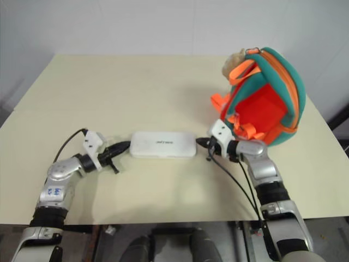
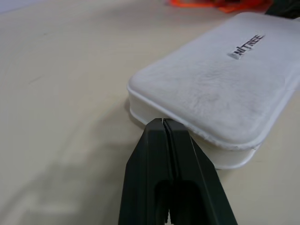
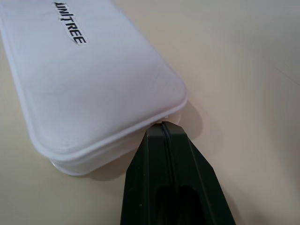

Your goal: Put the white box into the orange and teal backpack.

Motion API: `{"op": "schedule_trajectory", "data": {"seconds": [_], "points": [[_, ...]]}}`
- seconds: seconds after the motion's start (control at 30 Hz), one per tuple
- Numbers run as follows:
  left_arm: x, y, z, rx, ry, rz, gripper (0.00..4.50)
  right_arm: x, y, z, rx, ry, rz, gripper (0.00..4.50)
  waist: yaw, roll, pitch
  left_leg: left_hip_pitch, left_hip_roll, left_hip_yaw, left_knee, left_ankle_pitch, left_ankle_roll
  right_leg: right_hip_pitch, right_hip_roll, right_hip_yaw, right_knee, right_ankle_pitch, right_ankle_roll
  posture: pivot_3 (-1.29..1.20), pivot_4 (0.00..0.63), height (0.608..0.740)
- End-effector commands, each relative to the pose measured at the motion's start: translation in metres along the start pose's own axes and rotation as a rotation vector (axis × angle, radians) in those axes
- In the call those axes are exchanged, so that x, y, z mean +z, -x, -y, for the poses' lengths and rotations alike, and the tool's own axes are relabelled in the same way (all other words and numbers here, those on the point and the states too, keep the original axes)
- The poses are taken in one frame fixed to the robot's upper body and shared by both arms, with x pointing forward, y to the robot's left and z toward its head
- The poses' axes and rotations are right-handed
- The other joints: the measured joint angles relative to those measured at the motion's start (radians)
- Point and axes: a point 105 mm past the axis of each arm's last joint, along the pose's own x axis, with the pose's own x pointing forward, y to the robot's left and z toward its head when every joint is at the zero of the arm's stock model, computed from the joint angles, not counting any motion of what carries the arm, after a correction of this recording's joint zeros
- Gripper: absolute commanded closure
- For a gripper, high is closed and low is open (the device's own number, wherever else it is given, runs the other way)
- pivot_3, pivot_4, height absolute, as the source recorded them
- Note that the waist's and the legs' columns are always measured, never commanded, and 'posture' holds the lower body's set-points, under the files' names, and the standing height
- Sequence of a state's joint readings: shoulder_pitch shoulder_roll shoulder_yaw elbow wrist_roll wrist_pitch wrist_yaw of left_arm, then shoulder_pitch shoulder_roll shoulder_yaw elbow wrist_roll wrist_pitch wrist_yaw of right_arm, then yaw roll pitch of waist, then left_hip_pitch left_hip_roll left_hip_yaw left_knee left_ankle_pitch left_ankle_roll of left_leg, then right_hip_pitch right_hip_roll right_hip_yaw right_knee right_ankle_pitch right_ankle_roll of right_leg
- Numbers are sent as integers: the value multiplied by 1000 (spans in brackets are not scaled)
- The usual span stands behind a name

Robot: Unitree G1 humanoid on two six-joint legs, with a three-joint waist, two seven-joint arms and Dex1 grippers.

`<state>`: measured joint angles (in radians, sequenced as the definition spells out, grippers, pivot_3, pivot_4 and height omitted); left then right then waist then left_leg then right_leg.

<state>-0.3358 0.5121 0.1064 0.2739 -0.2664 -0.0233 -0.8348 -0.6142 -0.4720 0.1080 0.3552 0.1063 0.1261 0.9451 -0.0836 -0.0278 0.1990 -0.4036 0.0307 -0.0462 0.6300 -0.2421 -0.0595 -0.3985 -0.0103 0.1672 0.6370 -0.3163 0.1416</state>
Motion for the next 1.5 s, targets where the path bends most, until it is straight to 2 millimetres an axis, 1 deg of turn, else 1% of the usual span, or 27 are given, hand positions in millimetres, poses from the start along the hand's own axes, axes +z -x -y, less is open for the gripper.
{"op": "schedule_trajectory", "data": {"seconds": [0.03, 0.17, 0.23, 0.37, 0.47, 0.63, 0.7, 0.83, 0.93, 1.0, 1.1, 1.23, 1.37, 1.43, 1.47, 1.5], "points": [[13, -2, 28, -157, -4, 48, 4450, 18, 6, -7, 42, 34, 48, 4500, 0, 0, 0, 0, 0, 0, 0, 0, 0, 0, 0, 0, 0, 0, 0, 0, 150, 740], [11, 3, 42, -219, 22, 23, 4450, 15, 22, -8, 43, 31, 20, 4500, 0, 0, 0, 0, 0, 0, 0, 0, 0, 0, 0, 0, 0, 0, 0, 0, 150, 740], [10, 4, 46, -233, 26, 15, 4450, 15, 26, -8, 43, 31, 12, 4500, 0, 0, 0, 0, 0, 0, 0, 0, 0, 0, 0, 0, 0, 0, 0, 0, 150, 740], [6, 5, 56, -247, 42, 1, 4450, 8, 54, -14, 53, 4, -40, 4500, 2, 0, 0, 0, 0, 0, 0, 0, 0, 1, 0, 0, -1, 0, 0, 0, 150, 740], [5, 3, 57, -239, 46, 2, 4450, 7, 59, -23, 66, -28, -52, 4500, 2, 0, 0, 0, 0, 0, 0, 0, 0, 1, 0, 0, -2, -1, 0, 0, 150, 740], [3, -1, 59, -238, 52, -5, 4450, 5, 59, -42, 102, -94, -60, 4500, -1, 0, 0, 1, 0, 0, 0, 0, 0, 1, 1, 0, -1, 0, 0, 0, 150, 740], [3, -1, 61, -245, 52, -7, 4450, 0, 57, -38, 74, -92, -68, 4500, -2, 0, 0, 1, 0, 0, 0, 0, 0, 1, 1, 1, -1, 0, 0, 0, 150, 740], [3, 1, 60, -237, 48, -9, 4450, -11, 61, -24, 25, -82, -98, 4500, 0, 0, 0, 1, -1, 1, 1, 0, 0, 1, 0, 1, -2, 0, 0, 0, 150, 740], [5, 3, 57, -220, 50, -4, 4450, -12, 64, -15, 2, -70, -93, 4500, 0, 0, 0, 1, -1, 1, 0, 0, 0, 1, 0, 1, -3, 0, 0, 0, 150, 740], [5, 8, 54, -215, 69, -13, 4450, -11, 68, -4, -32, -80, -89, 4500, 0, 0, 0, 0, 0, 1, 0, 0, 0, 1, 0, 1, -3, 0, 0, 0, 150, 740], [3, 16, 46, -190, 85, -58, 3859, -8, 76, 5, -41, -69, -95, 3914, -1, 0, 0, 0, 0, 1, -1, 0, 0, 1, 0, 1, -4, 0, 0, 0, 150, 740], [1, 31, 30, -177, 103, -117, 2615, -1, 94, 11, -35, -82, -116, 2562, -1, 0, 0, 0, 0, 0, -1, 0, 0, 1, 0, 1, -4, 0, 0, 0, 150, 740], [6, 41, 19, -198, 194, -147, 1302, 10, 108, 13, -20, -145, -121, 1162, 0, 0, 0, 0, 0, 1, -1, 0, 0, 1, 0, 1, -5, -1, 0, 0, 150, 740], [11, 42, 15, -228, 285, -162, 654, 21, 113, 0, 59, -234, -130, 469, 0, 0, 1, 0, 0, 0, -1, 0, 0, 1, 0, 0, -5, -1, 0, 0, 150, 740], [14, 41, 16, -267, 369, -180, 342, 28, 114, -9, 110, -278, -130, 111, 0, 0, 1, 0, 0, 0, -2, 0, 0, 1, 0, 0, -5, -1, 0, 0, 150, 740], [17, 41, 17, -296, 429, -193, 34, 33, 114, -16, 144, -307, -132, 0, 0, 0, 1, -1, 0, 0, -2, 0, 0, 1, 0, 0, -5, -1, 0, 0, 150, 740]]}}
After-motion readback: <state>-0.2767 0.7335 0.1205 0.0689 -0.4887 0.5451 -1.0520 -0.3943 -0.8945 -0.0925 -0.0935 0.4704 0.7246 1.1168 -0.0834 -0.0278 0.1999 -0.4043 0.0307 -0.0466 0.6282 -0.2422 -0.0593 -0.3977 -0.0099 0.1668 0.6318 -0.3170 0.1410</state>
